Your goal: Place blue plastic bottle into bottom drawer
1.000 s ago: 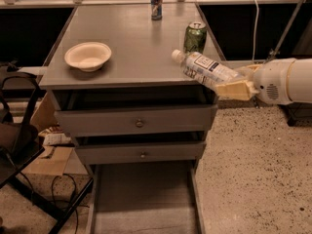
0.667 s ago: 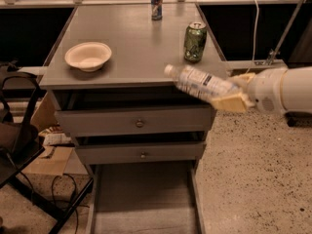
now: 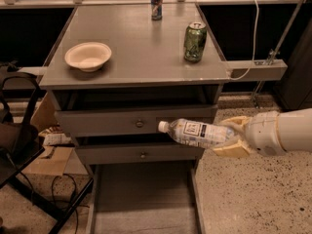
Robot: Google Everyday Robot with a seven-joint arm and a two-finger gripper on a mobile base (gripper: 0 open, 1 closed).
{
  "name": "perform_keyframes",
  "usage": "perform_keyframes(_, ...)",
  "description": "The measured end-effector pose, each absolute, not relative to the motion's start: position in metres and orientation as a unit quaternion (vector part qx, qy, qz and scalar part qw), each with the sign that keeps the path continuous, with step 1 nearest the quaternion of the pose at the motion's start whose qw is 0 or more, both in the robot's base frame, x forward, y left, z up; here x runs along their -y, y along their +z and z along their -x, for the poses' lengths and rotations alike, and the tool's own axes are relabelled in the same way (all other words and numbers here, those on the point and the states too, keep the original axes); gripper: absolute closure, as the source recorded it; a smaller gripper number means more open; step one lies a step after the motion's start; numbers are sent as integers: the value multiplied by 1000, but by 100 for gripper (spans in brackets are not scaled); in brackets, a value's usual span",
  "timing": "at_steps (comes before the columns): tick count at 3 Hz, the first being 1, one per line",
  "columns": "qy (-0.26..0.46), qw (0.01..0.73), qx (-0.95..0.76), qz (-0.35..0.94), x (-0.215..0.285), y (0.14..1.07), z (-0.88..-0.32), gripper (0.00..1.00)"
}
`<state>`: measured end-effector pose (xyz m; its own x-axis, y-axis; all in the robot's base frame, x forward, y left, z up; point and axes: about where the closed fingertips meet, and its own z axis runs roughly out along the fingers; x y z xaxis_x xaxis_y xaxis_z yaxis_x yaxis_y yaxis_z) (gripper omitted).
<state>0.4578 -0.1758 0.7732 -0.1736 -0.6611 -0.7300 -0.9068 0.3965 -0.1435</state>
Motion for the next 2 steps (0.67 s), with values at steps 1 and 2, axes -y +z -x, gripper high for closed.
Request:
perform_keyframes(1,165,372,-748,524,176,773,-458,100)
perform_keyframes(2,166,346,-747,543,155,749,-459,100)
